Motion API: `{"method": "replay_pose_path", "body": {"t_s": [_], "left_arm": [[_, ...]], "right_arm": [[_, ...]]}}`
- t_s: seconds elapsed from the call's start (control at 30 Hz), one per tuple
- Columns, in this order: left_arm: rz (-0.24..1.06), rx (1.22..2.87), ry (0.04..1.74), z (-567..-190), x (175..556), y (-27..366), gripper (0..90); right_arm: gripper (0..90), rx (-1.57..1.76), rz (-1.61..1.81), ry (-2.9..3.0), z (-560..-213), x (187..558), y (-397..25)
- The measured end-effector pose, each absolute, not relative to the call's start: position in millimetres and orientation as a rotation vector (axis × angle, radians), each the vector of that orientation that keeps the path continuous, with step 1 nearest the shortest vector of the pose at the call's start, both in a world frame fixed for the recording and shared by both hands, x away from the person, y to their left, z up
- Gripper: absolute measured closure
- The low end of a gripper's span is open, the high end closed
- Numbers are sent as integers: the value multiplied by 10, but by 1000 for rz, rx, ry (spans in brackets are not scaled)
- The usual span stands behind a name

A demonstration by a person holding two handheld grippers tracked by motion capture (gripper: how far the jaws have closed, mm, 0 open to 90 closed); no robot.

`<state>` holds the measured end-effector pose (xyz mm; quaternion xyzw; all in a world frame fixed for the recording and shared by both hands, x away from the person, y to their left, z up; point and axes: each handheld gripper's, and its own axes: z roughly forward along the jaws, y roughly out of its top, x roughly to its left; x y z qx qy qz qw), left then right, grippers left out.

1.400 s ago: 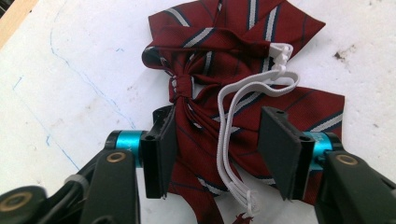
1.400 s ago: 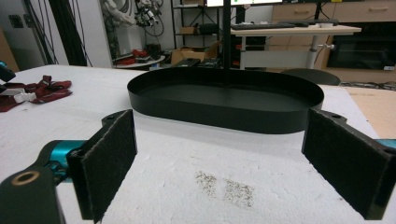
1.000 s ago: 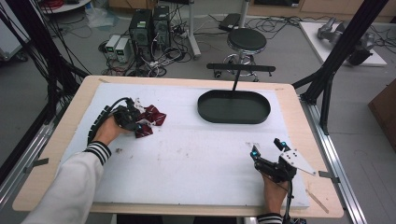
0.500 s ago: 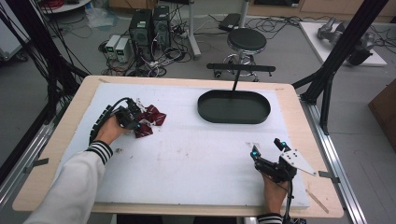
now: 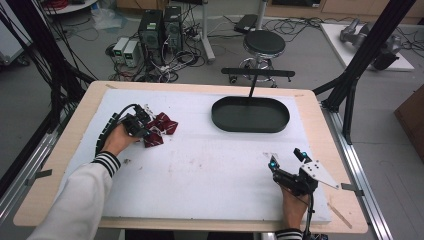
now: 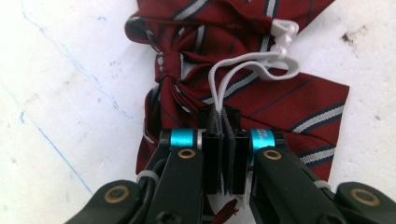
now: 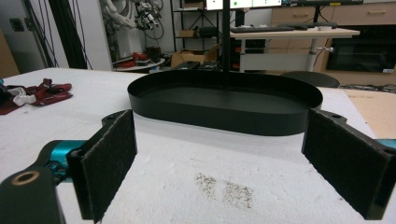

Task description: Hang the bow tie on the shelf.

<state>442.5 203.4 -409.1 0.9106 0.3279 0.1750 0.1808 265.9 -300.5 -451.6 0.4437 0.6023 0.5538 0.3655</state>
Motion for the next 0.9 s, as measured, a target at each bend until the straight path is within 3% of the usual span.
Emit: {"method": "replay_pose_path", "body": {"t_s": [0.9], "left_arm": [[667, 2094, 802, -3700, 4305, 2183, 871]], "right_arm": [[94, 1149, 1425, 1546, -4516, 2657, -3004]]}}
